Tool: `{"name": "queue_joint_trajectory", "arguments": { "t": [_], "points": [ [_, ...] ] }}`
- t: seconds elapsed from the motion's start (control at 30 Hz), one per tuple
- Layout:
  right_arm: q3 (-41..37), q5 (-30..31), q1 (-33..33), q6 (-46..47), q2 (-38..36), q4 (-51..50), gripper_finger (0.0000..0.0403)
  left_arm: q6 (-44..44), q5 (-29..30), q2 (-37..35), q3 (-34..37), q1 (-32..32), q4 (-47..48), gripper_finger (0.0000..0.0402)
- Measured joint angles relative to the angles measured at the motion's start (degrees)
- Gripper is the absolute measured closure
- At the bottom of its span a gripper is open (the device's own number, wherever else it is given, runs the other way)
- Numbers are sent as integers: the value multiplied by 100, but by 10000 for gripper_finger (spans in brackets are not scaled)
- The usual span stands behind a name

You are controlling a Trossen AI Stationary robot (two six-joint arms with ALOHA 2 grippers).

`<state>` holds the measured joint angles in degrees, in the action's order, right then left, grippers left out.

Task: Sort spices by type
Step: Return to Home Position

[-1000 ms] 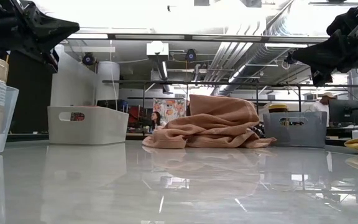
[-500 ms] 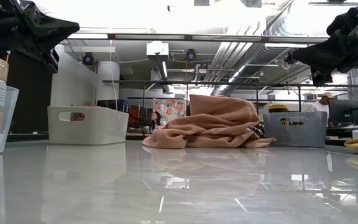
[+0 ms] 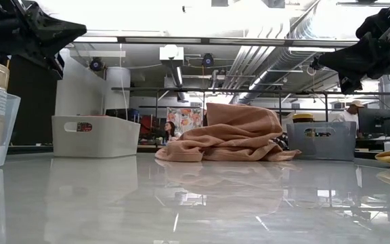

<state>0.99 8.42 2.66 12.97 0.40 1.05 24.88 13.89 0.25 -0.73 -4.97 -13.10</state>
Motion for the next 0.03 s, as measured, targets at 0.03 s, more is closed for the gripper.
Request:
{"name": "queue_joint_trajectory", "arguments": {
  "t": [0.03],
  "points": [
    [0,-1,0,-1,0,0,402,0,0,0,0,2,0,401]
  ]
}}
